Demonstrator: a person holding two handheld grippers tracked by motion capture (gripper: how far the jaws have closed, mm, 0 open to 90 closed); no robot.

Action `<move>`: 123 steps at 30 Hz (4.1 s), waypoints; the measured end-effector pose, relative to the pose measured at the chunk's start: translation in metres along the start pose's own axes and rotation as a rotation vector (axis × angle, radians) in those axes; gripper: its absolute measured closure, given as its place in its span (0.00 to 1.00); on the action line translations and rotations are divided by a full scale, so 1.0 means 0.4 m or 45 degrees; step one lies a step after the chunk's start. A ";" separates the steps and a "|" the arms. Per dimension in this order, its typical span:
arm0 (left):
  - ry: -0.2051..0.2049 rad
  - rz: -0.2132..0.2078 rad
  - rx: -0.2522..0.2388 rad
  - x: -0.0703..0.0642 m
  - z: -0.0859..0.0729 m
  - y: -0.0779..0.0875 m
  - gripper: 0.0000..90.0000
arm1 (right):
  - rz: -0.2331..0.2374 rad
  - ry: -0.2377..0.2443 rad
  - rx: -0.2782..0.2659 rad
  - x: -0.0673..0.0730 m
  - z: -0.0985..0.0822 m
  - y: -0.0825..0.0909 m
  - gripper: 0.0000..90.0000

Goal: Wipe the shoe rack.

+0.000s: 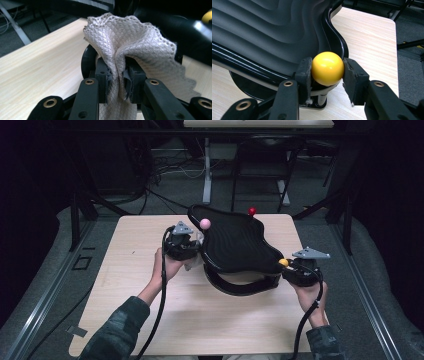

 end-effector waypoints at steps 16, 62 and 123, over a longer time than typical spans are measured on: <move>0.082 0.028 0.015 0.076 -0.086 0.027 0.86 | 0.004 0.001 -0.004 -0.002 0.000 -0.002 0.66; 0.407 0.248 0.223 0.345 -0.458 0.353 0.72 | -0.004 0.002 0.004 -0.001 0.002 -0.002 0.66; 0.047 -0.075 -0.026 0.051 -0.120 -0.136 0.69 | 0.003 0.004 -0.002 -0.002 0.001 -0.003 0.66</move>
Point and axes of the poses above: each handheld gripper's, and its own axes: y roughly backward along the jaws, z roughly out of its top, x roughly to its left, the point moved 5 cm from there along -y, roughly forward along the jaws, and after that the axes turned 14 degrees about y, right-handed, at the moved point
